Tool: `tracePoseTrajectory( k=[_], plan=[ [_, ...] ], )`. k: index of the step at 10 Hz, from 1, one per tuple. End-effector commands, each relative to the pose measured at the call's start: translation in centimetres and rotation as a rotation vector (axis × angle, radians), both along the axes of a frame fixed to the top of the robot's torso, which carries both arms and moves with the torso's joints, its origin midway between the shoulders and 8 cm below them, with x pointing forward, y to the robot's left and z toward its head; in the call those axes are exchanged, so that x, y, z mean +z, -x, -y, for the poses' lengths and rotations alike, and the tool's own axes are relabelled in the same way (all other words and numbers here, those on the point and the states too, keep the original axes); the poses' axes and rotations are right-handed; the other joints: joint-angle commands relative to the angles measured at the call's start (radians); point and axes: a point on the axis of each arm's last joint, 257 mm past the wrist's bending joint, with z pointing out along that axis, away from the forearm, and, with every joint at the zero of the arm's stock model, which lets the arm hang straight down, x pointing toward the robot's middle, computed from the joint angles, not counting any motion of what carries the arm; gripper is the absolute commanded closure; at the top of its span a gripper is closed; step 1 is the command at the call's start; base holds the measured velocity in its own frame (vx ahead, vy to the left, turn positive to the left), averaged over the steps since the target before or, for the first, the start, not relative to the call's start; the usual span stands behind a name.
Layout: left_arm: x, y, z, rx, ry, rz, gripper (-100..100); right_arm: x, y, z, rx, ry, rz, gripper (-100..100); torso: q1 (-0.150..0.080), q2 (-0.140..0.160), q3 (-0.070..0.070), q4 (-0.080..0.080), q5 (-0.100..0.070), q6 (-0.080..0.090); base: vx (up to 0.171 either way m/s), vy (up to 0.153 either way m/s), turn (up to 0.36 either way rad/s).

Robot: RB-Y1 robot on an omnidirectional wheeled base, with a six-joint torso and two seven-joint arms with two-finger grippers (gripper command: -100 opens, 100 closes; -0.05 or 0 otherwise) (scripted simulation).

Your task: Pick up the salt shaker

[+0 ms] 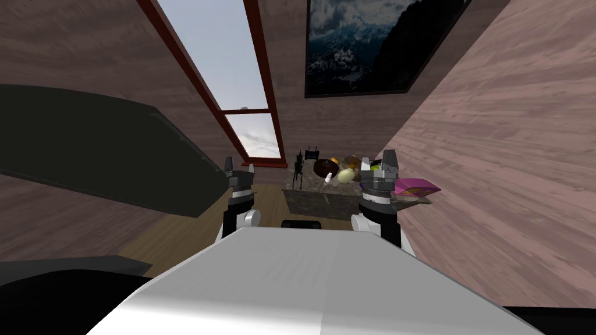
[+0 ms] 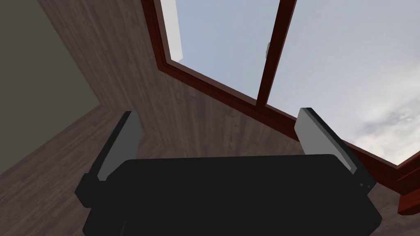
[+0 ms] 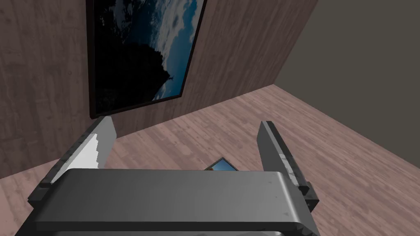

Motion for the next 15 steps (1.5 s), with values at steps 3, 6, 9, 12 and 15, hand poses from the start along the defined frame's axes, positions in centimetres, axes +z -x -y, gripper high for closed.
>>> tracePoseTrajectory(
  k=[3,6,9,12,15],
  plan=[
    [0.0,0.0,0.0,0.000,0.000,0.000,0,-1.8,-1.7,1.2,0.057,-0.046,-0.085,-100,0.002,0.001,0.001,0.000,0.001,0.000,-0.021,0.038,0.057],
    [0.0,0.0,0.0,0.000,0.000,0.000,0,-3.2,-3.0,2.6,0.084,-0.099,-0.147,-100,0.002,0.001,0.001,0.000,0.000,0.000,-0.013,0.036,0.047],
    [0.0,0.0,0.0,0.000,0.000,0.000,0,-4.1,-3.8,3.5,0.109,-0.153,-0.187,-100,0.002,0.001,0.000,0.000,0.000,0.000,-0.014,0.032,0.032],
    [0.0,0.0,0.0,0.000,0.000,0.000,0,-6.0,-5.3,5.4,0.129,-0.241,-0.259,-100,0.002,0.001,0.001,0.000,0.000,0.000,-0.014,0.033,0.050],
    [0.0,0.0,0.0,0.000,0.000,0.000,0,-7.4,-6.3,6.6,0.149,-0.319,-0.307,-100,0.002,0.001,0.000,0.000,0.000,0.000,-0.014,0.032,0.035]
  ],
)
